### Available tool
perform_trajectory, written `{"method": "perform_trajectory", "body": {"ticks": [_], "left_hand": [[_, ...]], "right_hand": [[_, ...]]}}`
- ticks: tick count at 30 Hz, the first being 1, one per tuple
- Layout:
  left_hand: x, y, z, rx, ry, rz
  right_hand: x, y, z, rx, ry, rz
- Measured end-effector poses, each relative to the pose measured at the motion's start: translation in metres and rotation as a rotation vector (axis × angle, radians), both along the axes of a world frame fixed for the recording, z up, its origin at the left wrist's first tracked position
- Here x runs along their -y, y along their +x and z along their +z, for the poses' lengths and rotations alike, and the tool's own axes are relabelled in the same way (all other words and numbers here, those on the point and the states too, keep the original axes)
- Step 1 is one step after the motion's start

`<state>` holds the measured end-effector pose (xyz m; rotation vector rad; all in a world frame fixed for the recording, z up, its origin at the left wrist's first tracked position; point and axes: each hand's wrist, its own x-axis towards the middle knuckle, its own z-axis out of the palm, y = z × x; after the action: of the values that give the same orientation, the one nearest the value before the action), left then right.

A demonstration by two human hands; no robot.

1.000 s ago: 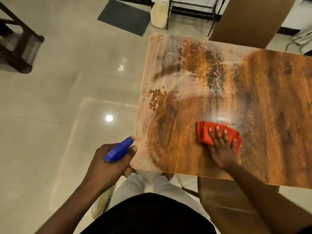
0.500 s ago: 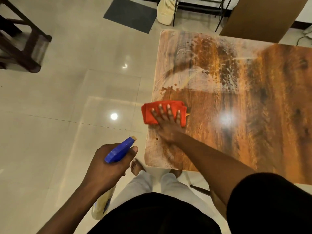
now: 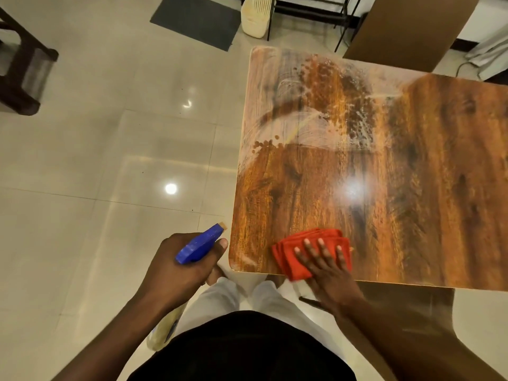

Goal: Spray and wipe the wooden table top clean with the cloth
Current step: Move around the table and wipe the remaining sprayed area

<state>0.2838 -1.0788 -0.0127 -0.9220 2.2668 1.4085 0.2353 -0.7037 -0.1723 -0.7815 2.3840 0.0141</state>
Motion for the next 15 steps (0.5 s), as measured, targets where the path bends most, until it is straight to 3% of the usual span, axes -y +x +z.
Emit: {"method": "perform_trajectory", "body": {"ticks": [4, 8, 11, 15], "left_hand": [[-0.008, -0.002, 0.004, 0.064, 0.079, 0.029], [-0.003, 0.002, 0.008, 0.076, 0.061, 0.009], [0.002, 0.006, 0.010, -0.006, 0.048, -0.015], [0.011, 0.008, 0.007, -0.044, 0.027, -0.029]], "right_hand": [[-0.027, -0.079, 0.006, 0.020, 0.032, -0.439], [0.046, -0.155, 0.002, 0.038, -0.078, -0.729], [0.120, -0.163, -0.004, 0.047, -0.063, -0.571], [0.187, -0.088, -0.019, 0.074, -0.116, -0.207]]}}
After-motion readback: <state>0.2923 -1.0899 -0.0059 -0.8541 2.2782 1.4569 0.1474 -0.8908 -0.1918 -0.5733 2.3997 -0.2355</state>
